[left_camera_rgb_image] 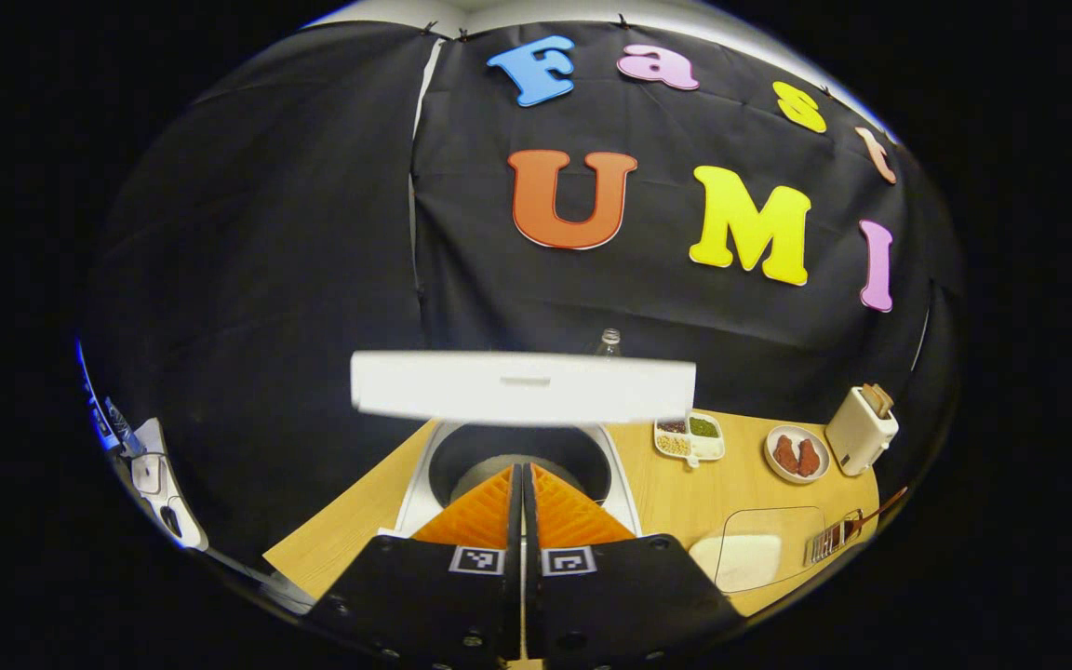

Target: Close the left gripper, press the button to open the rice cooker; take a wooden spoon from the chopstick holder with the right hand, scoop a spoonful of rice and pour it into the rice cooker, then put the wooden spoon back into the chopstick holder.

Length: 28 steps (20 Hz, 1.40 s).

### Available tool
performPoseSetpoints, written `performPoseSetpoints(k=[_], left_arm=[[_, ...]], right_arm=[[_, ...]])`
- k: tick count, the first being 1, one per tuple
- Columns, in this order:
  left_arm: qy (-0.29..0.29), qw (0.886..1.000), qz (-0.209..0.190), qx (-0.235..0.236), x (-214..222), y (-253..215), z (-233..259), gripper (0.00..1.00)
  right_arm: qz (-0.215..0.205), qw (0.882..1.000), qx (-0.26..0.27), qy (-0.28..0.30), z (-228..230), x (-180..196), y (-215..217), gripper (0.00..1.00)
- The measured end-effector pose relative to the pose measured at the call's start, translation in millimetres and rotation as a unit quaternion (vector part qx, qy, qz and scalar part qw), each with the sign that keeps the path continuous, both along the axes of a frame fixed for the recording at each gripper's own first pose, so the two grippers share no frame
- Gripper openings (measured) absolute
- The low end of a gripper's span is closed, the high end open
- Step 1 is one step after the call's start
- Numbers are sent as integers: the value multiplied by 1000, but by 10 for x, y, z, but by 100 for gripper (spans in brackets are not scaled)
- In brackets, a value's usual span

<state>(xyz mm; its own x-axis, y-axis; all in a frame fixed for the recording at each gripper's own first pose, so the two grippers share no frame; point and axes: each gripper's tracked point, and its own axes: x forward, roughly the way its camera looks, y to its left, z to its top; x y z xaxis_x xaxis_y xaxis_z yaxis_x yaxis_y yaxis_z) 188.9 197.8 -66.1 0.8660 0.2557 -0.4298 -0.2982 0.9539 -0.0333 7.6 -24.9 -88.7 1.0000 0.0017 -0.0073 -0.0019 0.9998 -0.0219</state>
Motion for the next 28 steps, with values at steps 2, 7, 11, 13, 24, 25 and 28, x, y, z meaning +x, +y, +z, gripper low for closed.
performPoseSetpoints(k=[2, 7, 11, 13, 24, 25, 28], left_arm=[[-12, 1000, -12, -24, -101, -89, 41, 28], [-52, 998, -20, -10, -461, -108, 159, 94], [-102, 994, -47, -2, -848, -350, 356, 94], [-129, 989, -65, 1, -1086, -525, 455, 94], [-214, 969, -117, 36, -2097, -1320, 346, 94], [-217, 968, -115, 43, -2169, -1315, 321, 94], [-226, 966, -116, 49, -2344, -1438, 237, 94]], right_arm=[[4, 1000, 0, 4, -30, 1, 28, 100], [1, 1000, 5, 20, -220, 142, 46, 100], [-4, 999, 5, 42, -456, 344, 35, 100], [-4, 999, 12, 44, -517, 464, 23, 100], [8, 996, 62, 66, -997, 1586, 4, 100], [12, 996, 57, 70, -1058, 1690, 36, 99], [13, 994, 69, 82, -1143, 1944, 76, 100]])
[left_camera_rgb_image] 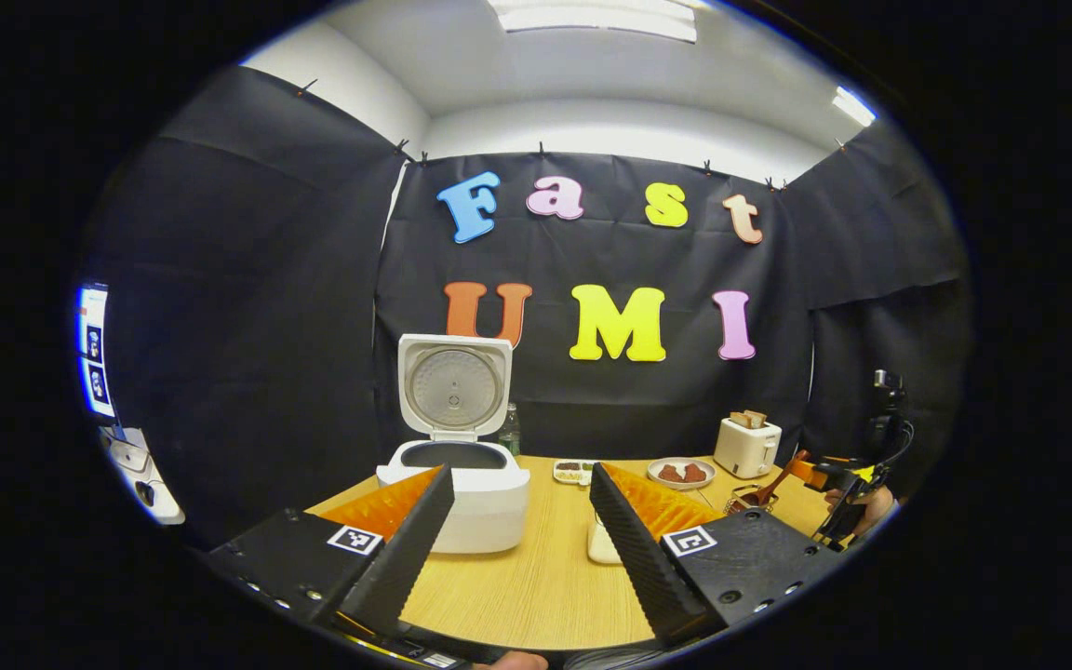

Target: Close the left gripper, press the button to open the rice cooker; take a wooden spoon from the chopstick holder with the right hand, scoop a spoonful of rice and pour it into the rice cooker, then put the wooden spoon back into the chopstick holder.

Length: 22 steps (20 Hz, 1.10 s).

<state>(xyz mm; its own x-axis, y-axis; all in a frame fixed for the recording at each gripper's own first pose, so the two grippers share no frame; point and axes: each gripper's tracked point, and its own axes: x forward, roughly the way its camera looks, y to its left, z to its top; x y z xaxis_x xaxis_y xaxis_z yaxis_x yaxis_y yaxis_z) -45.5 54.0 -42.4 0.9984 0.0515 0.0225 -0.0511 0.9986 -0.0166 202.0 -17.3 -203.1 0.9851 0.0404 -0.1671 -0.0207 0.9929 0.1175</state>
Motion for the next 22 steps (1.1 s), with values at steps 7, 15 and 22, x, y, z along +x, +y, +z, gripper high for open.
performPoseSetpoints(k=[7, 15, 22], left_arm=[[-28, 999, -20, -32, -195, -364, -142, 94], [-20, 998, -55, -3, -281, -438, -177, 94], [-9, 998, -57, 1, -271, -401, -223, 94]], right_arm=[[-20, 998, 20, 53, -333, 461, 90, 73], [-9, 998, 32, 52, -255, 546, 341, 28], [-4, 1000, -26, 17, 190, 425, 527, 17]])
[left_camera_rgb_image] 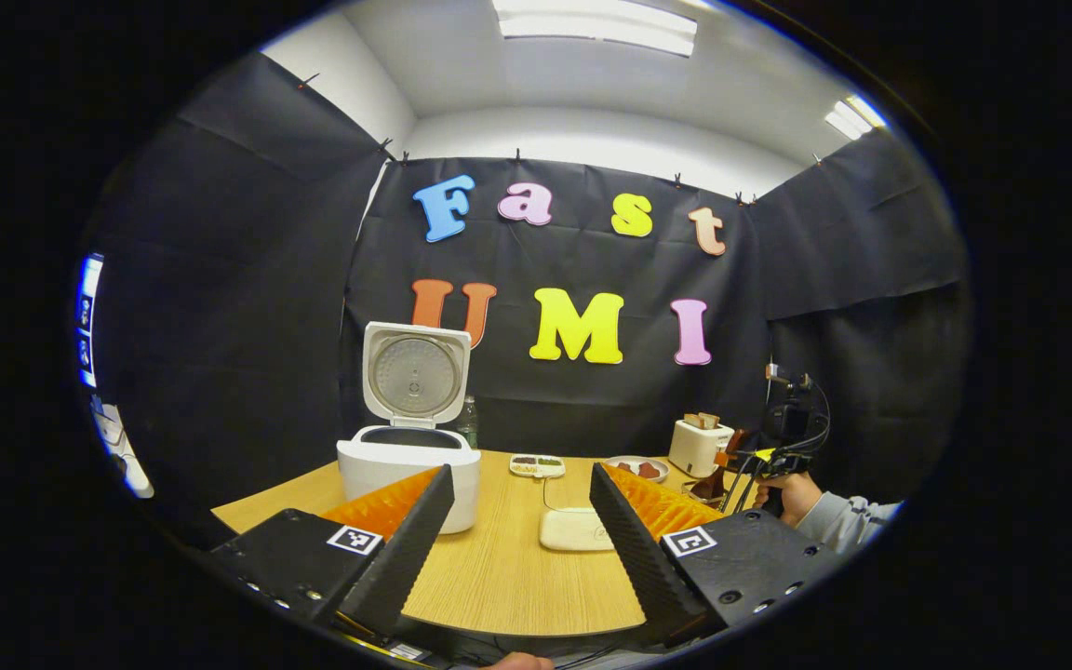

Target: Close the left gripper, press the button to open the rice cooker; take a wooden spoon from the chopstick holder with the right hand, scoop a spoonful of rice and pour it into the rice cooker, then put the wooden spoon back into the chopstick holder.

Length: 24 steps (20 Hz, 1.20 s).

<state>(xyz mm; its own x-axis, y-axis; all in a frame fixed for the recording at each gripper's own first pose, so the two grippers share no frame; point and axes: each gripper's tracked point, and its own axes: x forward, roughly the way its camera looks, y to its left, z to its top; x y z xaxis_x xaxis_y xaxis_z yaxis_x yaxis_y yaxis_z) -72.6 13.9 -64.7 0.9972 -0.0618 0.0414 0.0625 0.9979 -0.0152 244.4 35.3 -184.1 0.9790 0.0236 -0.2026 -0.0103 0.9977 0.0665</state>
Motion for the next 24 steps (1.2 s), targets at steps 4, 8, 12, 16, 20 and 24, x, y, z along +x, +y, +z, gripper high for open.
performPoseSetpoints(k=[4, 8, 12, 16, 20, 24], left_arm=[[3, 1000, -5, 12, -19, -20, -7, 94], [5, 1000, -13, 1, -35, 11, -1, 94], [6, 1000, -1, 4, -33, 98, -14, 94], [5, 1000, -2, 4, -33, 132, -25, 94], [7, 1000, -5, -5, -25, 177, -47, 94], [14, 1000, 0, -15, 15, 267, -107, 94]], right_arm=[[20, 999, -33, -33, 429, -90, 283, 15], [36, 994, -68, -75, 815, -181, 689, 11], [57, 994, -58, -73, 785, -118, 1255, 11], [64, 995, -55, -49, 346, 21, 1741, 11], [62, 995, -79, -27, -144, 189, 2095, 11], [35, 994, -104, -13, -432, 365, 2084, 11]])
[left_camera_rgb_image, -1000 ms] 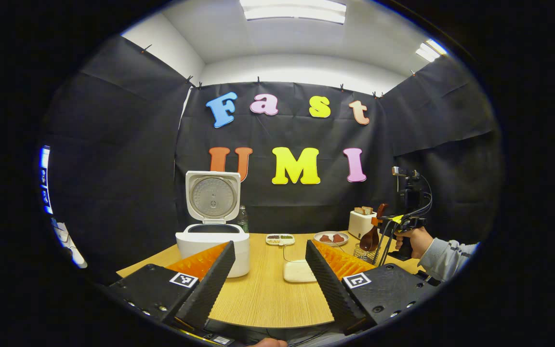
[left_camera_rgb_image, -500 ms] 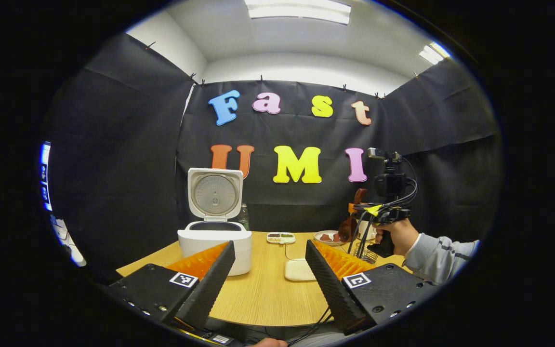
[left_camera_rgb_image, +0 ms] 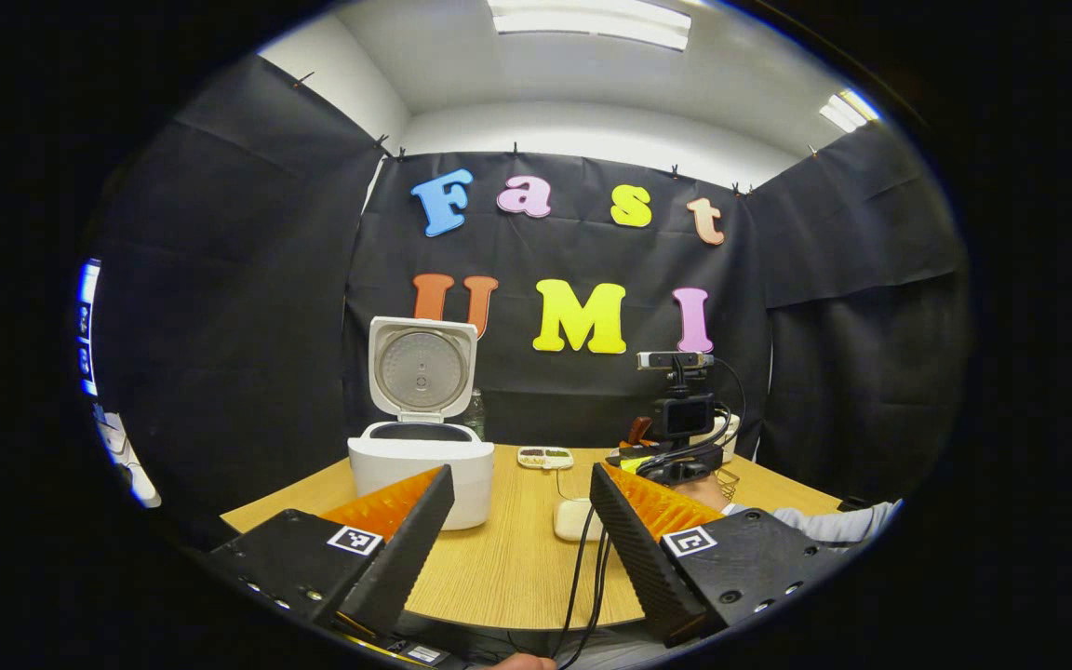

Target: Close the left gripper, press the button to open the rice cooker; take a wooden spoon from the chopstick holder with the right hand, scoop a spoonful of rice and pour it into the rice cooker, then put the wooden spoon back into the chopstick holder.

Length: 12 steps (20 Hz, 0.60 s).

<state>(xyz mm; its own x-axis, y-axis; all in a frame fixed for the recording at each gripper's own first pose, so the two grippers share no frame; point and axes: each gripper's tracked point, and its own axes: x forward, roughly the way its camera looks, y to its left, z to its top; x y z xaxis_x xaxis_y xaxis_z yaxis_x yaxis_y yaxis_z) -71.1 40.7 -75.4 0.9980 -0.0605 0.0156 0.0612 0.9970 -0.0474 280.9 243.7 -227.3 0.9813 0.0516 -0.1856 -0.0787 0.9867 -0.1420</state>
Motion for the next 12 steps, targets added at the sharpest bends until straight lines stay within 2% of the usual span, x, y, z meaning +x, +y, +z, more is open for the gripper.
performPoseSetpoints(k=[4, 8, 12], left_arm=[[9, 1000, 2, -2, 19, 24, -55, 94], [10, 1000, -1, 3, 16, -28, -52, 94], [12, 1000, -6, 7, -3, -59, -57, 94]], right_arm=[[-16, 999, -40, -14, -37, 106, -88, 11], [-8, 1000, -10, 4, -150, 100, -16, 11], [18, 999, 34, 25, -231, 46, 199, 11]])
